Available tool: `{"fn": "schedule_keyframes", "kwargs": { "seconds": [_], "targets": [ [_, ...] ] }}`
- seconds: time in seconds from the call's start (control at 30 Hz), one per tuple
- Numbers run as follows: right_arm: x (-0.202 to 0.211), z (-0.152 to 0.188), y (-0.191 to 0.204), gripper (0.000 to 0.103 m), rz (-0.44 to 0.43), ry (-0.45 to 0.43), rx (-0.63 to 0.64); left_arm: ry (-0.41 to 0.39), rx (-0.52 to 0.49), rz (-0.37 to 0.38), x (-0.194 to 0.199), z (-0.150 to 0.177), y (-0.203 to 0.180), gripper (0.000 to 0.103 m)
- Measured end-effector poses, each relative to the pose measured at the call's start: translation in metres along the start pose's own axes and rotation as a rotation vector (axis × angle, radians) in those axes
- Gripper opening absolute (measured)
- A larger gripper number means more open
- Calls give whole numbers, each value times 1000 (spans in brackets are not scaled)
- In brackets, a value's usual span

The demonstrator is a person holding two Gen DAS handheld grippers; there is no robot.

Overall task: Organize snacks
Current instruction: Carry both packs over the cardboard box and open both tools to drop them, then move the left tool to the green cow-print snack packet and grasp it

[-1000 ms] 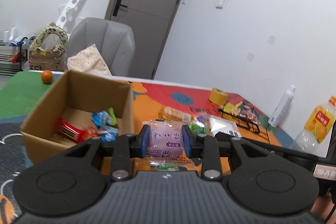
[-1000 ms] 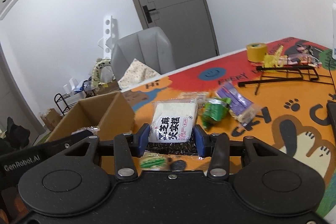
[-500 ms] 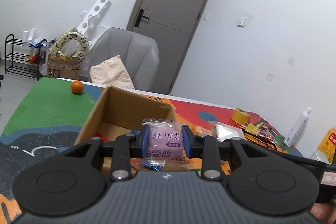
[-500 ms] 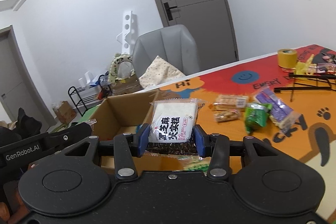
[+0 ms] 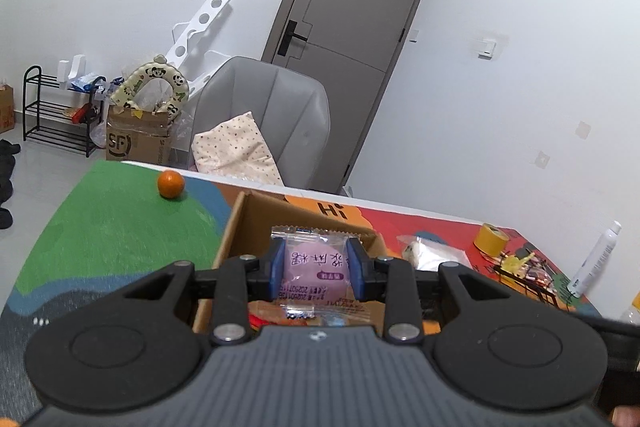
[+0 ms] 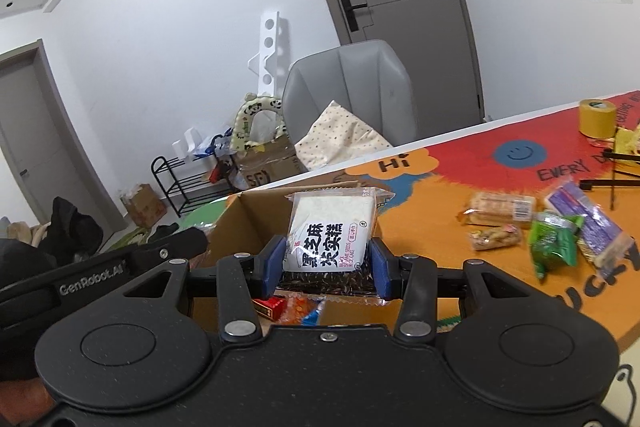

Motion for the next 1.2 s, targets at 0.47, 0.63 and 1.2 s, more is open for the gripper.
{"fn": "schedule_keyframes", "kwargs": {
  "seconds": [0.47, 0.63, 1.2],
  "targets": [
    [-41, -6, 23, 43, 12, 35, 10, 26, 18, 5, -34, -12, 22, 32],
    [-54, -5, 26, 43, 20, 52, 12, 4, 34, -35, -31, -16, 34, 39],
    [-42, -7, 18, 60, -1, 41, -36, 28, 113, -107, 4, -5, 43, 90]
  ]
}}
Point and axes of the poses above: each gripper's, at about its wrist camera, not at the fingertips, and x roughly against the way its jaws point, y to its left, z to its underside, the point moved 5 cm from there along -x, roughly the way its jaws point, and after that the axes turned 12 degrees about -x, right-handed, at the moved point
